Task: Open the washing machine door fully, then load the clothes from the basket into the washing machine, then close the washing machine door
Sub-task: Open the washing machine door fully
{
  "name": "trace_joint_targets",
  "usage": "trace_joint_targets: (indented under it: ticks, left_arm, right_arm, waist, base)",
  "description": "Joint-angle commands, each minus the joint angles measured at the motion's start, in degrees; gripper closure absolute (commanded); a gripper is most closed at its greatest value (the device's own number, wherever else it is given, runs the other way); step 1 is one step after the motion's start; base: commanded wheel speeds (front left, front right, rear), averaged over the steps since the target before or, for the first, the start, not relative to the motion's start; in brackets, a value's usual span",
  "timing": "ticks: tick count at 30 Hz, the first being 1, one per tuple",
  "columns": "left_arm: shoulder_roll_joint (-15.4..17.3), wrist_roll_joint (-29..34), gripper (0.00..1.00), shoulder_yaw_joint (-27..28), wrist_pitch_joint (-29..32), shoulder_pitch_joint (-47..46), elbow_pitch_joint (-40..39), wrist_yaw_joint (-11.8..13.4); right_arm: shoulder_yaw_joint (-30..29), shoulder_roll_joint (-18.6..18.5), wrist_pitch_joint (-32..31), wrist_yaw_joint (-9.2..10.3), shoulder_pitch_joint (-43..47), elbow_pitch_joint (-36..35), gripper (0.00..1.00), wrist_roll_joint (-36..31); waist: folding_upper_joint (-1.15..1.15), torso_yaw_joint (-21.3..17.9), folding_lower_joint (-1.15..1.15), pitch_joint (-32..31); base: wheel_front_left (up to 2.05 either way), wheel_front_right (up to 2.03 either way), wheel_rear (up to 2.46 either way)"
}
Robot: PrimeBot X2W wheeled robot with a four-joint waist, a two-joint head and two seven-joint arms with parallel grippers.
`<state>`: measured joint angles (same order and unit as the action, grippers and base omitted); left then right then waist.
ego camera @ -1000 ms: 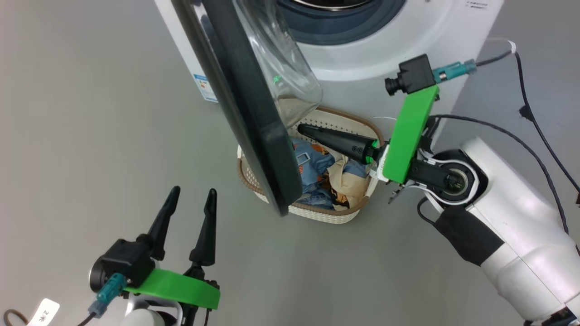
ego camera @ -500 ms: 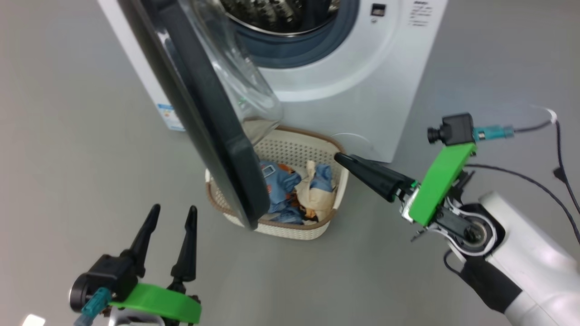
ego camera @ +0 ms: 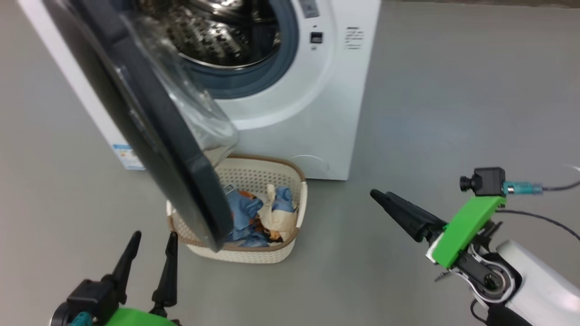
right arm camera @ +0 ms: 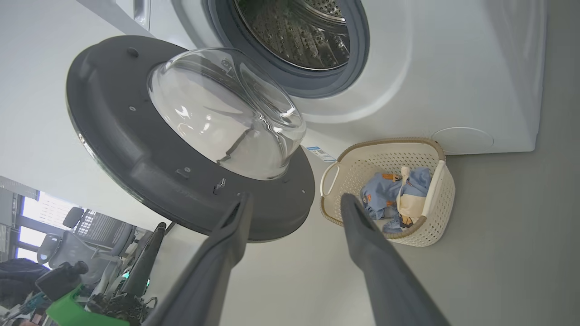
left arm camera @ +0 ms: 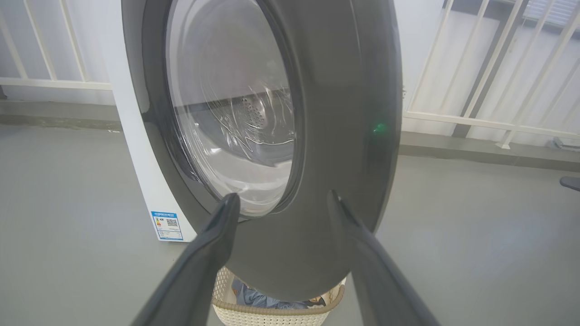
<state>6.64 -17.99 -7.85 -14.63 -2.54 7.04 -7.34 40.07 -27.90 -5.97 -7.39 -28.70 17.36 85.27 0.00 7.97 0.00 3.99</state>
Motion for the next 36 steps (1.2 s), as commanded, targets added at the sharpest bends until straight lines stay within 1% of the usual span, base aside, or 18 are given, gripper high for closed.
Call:
trace_joint_targets:
  ticks: [1, 2, 10, 18, 23, 26, 29, 33, 36]
  left_arm:
    - [1.2, -0.58, 0.0, 2.35, -0.37, -0.05, -1.7, -0.14]
    - [1.2, -0.58, 0.0, 2.35, -0.37, -0.05, -1.7, -0.14]
    - [1.21, -0.81, 0.0, 3.63, -0.37, 2.04, -2.38, -0.14]
    - [1.07, -0.69, 0.0, 4.87, -0.37, 2.82, -2.93, -0.14]
    - [1.04, -0.61, 0.0, 5.13, -0.37, 2.91, -3.1, -0.14]
    - [1.05, -0.62, 0.0, 5.43, -0.37, 2.92, -3.14, -0.14]
    - [1.03, -0.62, 0.0, 5.74, -0.37, 2.94, -3.22, -0.14]
    - [1.0, -0.53, 0.0, 6.11, -0.37, 2.88, -3.35, -0.14]
    - [0.97, -0.5, 0.0, 6.31, -0.37, 2.74, -3.48, -0.14]
  right_arm:
    - [0.65, -1.28, 1.75, -0.1, 1.72, -1.14, 0.0, -0.28]
    - [0.65, -1.28, 1.75, -0.1, 1.72, -1.14, 0.0, -0.28]
    - [2.42, -5.42, 8.24, -0.1, 5.5, 0.21, 0.0, -1.44]
    - [3.76, -7.79, 13.24, -0.1, 8.64, 3.43, 0.0, -0.82]
    - [4.81, -9.71, 18.13, -0.1, 9.36, 5.49, 0.0, -3.83]
    - [4.4, -10.22, 20.23, -0.1, 9.78, 6.59, 0.0, -6.08]
    - [2.57, -10.38, 20.88, -0.1, 10.36, 7.74, 0.0, -10.14]
    - [-6.47, -8.12, 20.94, -0.1, 12.94, 7.23, 0.0, -19.06]
    - [-12.41, -5.88, 20.95, -0.1, 16.23, 4.74, 0.0, -27.1]
  waist:
    - [0.0, -2.85, 0.0, -2.17]
    - [0.0, -2.85, 0.0, -2.17]
    - [0.0, -5.77, 0.0, -3.19]
    - [0.0, -7.49, 0.0, -3.18]
    - [0.0, -7.98, 0.0, -3.13]
    - [0.0, -8.18, 0.0, -3.22]
    - [0.0, -8.37, 0.0, -3.3]
    - [0.0, -8.61, 0.0, -3.24]
    - [0.0, -8.64, 0.0, -3.1]
  base:
    - [0.0, 0.0, 0.0]
    - [0.0, 0.0, 0.0]
    - [0.0, 0.0, 0.0]
    - [0.0, 0.0, 0.0]
    - [0.0, 0.0, 0.0]
    - [0.0, 0.0, 0.0]
    - [0.0, 0.0, 0.0]
    - [0.0, 0.0, 0.0]
    - [0.0, 0.0, 0.0]
